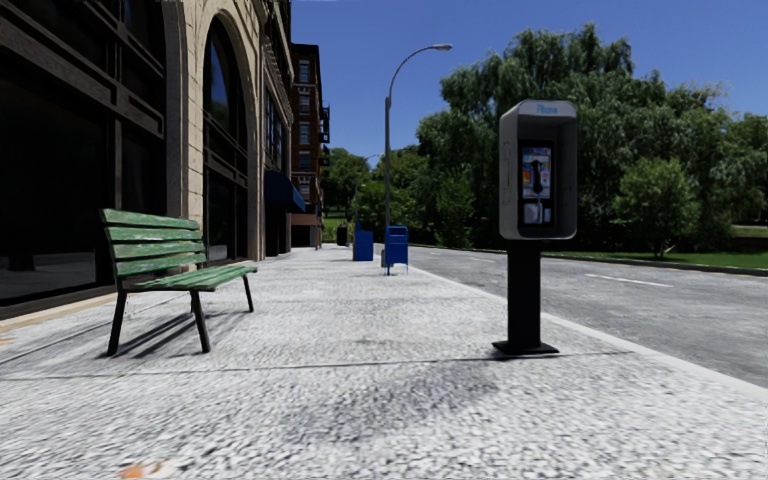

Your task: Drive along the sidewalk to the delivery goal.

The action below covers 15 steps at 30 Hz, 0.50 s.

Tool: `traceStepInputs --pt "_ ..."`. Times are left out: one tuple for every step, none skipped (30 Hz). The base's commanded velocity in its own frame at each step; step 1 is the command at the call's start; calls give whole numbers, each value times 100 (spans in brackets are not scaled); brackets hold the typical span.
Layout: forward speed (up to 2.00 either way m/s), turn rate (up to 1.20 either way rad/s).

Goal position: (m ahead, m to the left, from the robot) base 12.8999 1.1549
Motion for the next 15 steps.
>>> traceStepInputs --pt "200 0" --pt "200 0" --pt "200 0" --pt "200 0" --pt "200 0" --pt "200 0" --pt "200 0" --pt "200 0" --pt "200 0" --pt "200 0" --pt "200 0" --pt "200 0" --pt "200 0" --pt "200 0" --pt "200 47"
